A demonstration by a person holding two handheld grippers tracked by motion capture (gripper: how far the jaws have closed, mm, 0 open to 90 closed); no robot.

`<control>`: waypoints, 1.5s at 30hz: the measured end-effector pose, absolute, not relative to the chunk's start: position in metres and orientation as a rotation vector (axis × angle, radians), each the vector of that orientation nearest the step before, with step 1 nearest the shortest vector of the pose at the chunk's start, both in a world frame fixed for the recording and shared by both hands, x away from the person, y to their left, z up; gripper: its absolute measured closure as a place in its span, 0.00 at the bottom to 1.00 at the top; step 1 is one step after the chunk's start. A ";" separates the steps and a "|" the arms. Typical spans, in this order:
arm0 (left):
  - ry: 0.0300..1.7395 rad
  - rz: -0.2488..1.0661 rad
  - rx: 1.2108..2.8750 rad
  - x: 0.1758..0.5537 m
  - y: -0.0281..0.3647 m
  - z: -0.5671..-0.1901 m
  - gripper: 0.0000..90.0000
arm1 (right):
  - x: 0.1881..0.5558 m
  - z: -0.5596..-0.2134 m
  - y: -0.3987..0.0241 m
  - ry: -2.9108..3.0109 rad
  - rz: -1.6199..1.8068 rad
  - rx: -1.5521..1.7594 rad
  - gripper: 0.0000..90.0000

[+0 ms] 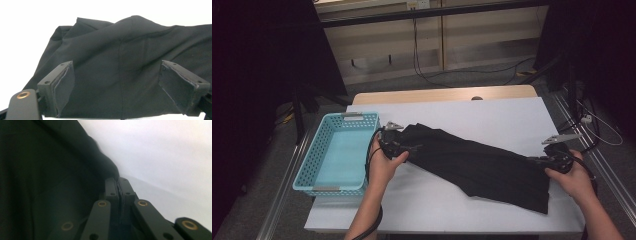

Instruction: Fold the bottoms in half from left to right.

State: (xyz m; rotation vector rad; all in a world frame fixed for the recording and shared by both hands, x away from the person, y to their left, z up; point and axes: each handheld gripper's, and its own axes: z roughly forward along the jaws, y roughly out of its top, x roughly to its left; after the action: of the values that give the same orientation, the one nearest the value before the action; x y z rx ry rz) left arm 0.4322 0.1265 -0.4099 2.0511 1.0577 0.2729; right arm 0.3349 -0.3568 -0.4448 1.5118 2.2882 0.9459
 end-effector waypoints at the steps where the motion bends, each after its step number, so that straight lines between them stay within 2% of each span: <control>1: 1.059 0.274 2.051 0.432 0.127 -0.410 0.16 | 0.331 -0.444 -0.361 2.284 0.950 1.512 0.98; 7: 1.067 0.274 2.056 0.433 0.126 -0.411 0.16 | 0.315 -0.441 -0.385 2.233 0.951 1.498 0.95; 8: 1.067 0.276 2.058 0.433 0.127 -0.411 0.16 | 0.314 -0.442 -0.385 2.235 0.955 1.491 0.91; 10: 1.071 0.281 2.055 0.435 0.127 -0.410 0.16 | 0.314 -0.444 -0.381 2.224 0.925 1.474 0.73; 12: 1.078 0.308 2.057 0.436 0.127 -0.410 0.17 | 0.316 -0.444 -0.374 2.218 0.944 1.470 0.69; 14: 1.064 0.298 2.060 0.439 0.128 -0.409 0.18 | 0.317 -0.442 -0.365 2.213 0.973 1.450 0.60; 19: 1.071 0.347 2.035 0.453 0.124 -0.412 0.27 | 0.318 -0.437 -0.343 2.227 1.021 1.395 0.44; 23: 1.100 0.405 2.078 0.469 0.126 -0.420 0.34 | 0.318 -0.438 -0.333 2.235 1.034 1.375 0.36; 29: 1.127 0.450 2.140 0.486 0.126 -0.429 0.43 | 0.318 -0.441 -0.326 2.250 1.039 1.351 0.30; 34: 1.150 0.425 2.141 0.493 0.130 -0.436 0.55 | 0.316 -0.441 -0.325 2.249 1.050 1.349 0.29; 42: 1.168 0.375 2.129 0.499 0.125 -0.451 0.62 | 0.313 -0.439 -0.322 2.252 1.068 1.336 0.28; 45: 1.169 0.359 2.117 0.500 0.125 -0.452 0.71 | 0.312 -0.439 -0.322 2.252 1.070 1.333 0.27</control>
State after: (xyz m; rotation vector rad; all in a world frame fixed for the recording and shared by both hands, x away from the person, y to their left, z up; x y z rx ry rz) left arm 0.4997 0.1245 -0.4519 2.1167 1.1693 0.3588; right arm 0.3117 -0.3216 -0.4389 1.3329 2.2523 1.0702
